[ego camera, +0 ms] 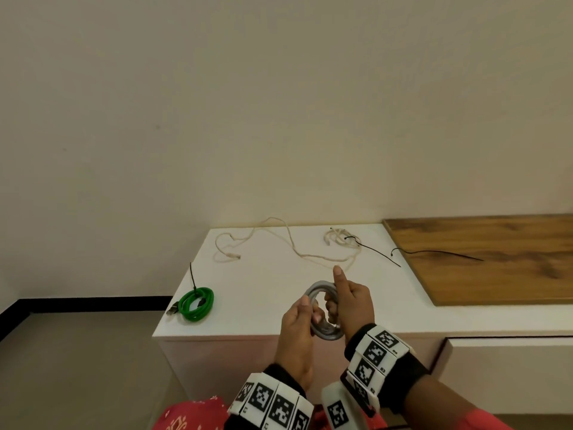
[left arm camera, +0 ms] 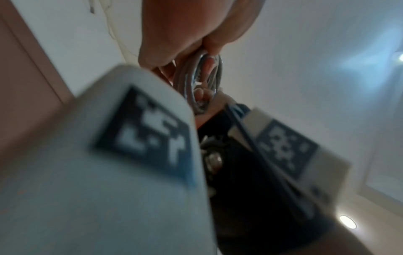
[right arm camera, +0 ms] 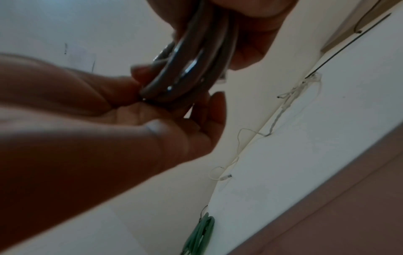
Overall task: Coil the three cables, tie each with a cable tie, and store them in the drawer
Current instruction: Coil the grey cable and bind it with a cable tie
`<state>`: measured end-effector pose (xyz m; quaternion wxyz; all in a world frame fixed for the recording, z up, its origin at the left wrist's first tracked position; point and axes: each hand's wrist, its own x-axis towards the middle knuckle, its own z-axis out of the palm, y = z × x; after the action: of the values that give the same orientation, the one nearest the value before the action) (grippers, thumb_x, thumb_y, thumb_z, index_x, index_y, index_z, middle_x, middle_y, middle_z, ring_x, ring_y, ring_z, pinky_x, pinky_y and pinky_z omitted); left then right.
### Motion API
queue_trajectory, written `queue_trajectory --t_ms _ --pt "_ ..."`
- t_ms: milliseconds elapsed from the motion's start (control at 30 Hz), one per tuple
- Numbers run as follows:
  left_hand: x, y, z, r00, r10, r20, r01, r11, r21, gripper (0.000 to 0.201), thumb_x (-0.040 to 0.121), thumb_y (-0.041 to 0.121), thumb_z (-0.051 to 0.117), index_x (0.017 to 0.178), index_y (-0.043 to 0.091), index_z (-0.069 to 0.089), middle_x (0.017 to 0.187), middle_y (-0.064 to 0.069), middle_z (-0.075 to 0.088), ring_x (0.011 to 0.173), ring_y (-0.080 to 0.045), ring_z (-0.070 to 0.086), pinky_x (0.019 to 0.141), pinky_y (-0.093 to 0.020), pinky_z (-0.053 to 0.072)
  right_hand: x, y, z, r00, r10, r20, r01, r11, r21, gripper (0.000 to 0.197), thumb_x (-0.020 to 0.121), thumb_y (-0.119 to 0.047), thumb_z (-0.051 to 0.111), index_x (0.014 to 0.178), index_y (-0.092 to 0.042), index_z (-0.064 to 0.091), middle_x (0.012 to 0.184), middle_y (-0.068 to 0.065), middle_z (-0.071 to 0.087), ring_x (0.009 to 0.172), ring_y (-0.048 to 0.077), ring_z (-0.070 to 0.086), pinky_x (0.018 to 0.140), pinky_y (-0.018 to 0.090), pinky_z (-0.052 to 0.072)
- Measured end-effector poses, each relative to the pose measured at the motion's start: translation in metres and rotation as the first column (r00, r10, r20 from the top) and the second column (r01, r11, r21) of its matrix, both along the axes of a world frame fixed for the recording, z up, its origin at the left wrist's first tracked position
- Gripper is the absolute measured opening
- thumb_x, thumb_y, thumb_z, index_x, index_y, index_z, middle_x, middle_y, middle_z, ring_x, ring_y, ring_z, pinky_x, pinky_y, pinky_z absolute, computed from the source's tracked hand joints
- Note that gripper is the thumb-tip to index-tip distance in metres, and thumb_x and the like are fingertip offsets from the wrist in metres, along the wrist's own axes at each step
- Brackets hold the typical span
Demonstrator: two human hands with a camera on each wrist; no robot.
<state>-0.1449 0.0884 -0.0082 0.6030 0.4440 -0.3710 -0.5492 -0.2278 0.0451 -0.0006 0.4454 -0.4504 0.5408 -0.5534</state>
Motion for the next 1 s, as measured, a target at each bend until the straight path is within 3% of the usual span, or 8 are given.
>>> queue_trajectory --t_ms 267,467,533,633,700,767,900,1000 --pt "0.008 -0.054 -0.013 0.995 -0.066 0.076 0.068 0.998 -0.018 0.032 0.098 0.022 0.029 0.073 0.011 0.044 0.048 0.009 0.039 0.049 -0.007 0.034 0.057 -0.022 0.033 -0.042 -0.037 -0.004 0.959 0.282 -0.019 -0.273 0.942 0.195 0.052 0.097 -0.038 0.030 0.071 -0.009 0.064 0.063 0.002 0.065 0.058 0.014 0.059 0.063 0.026 0.049" --pt "0.012 -0.088 -0.023 0.995 -0.094 0.036 0.094 0.995 0.017 0.033 0.098 0.020 0.030 0.074 0.008 0.048 0.047 0.006 0.041 0.053 -0.010 0.046 0.065 -0.028 0.039 -0.136 -0.110 -0.004 0.901 0.232 -0.367 -0.088 0.926 0.367 0.024 0.093 -0.011 0.045 0.071 -0.013 0.054 0.069 0.004 0.058 0.059 0.014 0.050 0.055 0.022 0.039" --pt "0.013 -0.100 -0.027 0.995 -0.091 0.037 0.090 0.996 0.022 0.034 0.098 0.021 0.031 0.074 0.007 0.051 0.046 0.006 0.043 0.057 -0.012 0.054 0.067 -0.027 0.045 -0.163 -0.142 -0.002 0.791 0.251 -0.558 -0.014 0.919 0.394 0.022 0.092 -0.008 0.046 0.072 -0.012 0.054 0.067 0.002 0.056 0.058 0.014 0.048 0.053 0.022 0.036" --pt "0.013 -0.113 -0.032 0.994 -0.104 0.040 0.103 0.994 0.027 0.034 0.097 0.023 0.031 0.074 0.008 0.049 0.047 0.005 0.044 0.065 -0.016 0.059 0.062 -0.024 0.050 -0.186 -0.183 0.004 0.459 0.301 -0.836 0.089 0.921 0.380 0.014 0.090 -0.011 0.050 0.090 -0.005 0.062 0.084 0.009 0.063 0.078 0.024 0.058 0.063 0.023 0.038" --pt "0.011 -0.120 -0.035 0.993 -0.107 0.040 0.106 0.994 0.037 0.034 0.097 0.024 0.031 0.073 0.008 0.049 0.048 0.005 0.045 0.066 -0.018 0.058 0.066 -0.027 0.048 -0.193 -0.207 0.001 0.299 0.326 -0.897 0.090 0.926 0.366 0.021 0.088 -0.008 0.051 0.105 -0.002 0.062 0.108 0.015 0.064 0.101 0.030 0.059 0.073 0.028 0.041" --pt "0.010 -0.126 -0.039 0.993 -0.110 0.033 0.108 0.993 0.048 0.034 0.097 0.023 0.031 0.073 0.008 0.049 0.049 0.004 0.045 0.066 -0.018 0.056 0.068 -0.030 0.046 -0.198 -0.227 -0.008 0.164 0.352 -0.921 0.101 0.923 0.371 0.025 0.087 -0.008 0.049 0.110 -0.006 0.059 0.117 0.013 0.062 0.107 0.029 0.058 0.079 0.029 0.043" --pt "0.011 -0.134 -0.045 0.992 -0.123 -0.009 0.123 0.990 0.063 0.034 0.096 0.024 0.031 0.073 0.007 0.050 0.050 0.002 0.044 0.058 -0.013 0.057 0.068 -0.032 0.044 -0.206 -0.252 -0.033 0.008 0.413 -0.911 0.153 0.900 0.409 0.024 0.084 -0.014 0.058 0.107 -0.009 0.059 0.114 0.010 0.065 0.092 0.026 0.059 0.074 0.028 0.044" --pt "0.015 -0.138 -0.049 0.994 -0.109 -0.002 0.108 0.991 0.078 0.034 0.097 0.024 0.031 0.073 0.008 0.050 0.051 0.001 0.044 0.058 -0.012 0.057 0.068 -0.031 0.044 -0.209 -0.259 -0.042 -0.014 0.431 -0.902 0.193 0.887 0.420 0.023 0.083 -0.013 0.060 0.105 -0.007 0.061 0.112 0.011 0.066 0.102 0.029 0.063 0.081 0.031 0.049"
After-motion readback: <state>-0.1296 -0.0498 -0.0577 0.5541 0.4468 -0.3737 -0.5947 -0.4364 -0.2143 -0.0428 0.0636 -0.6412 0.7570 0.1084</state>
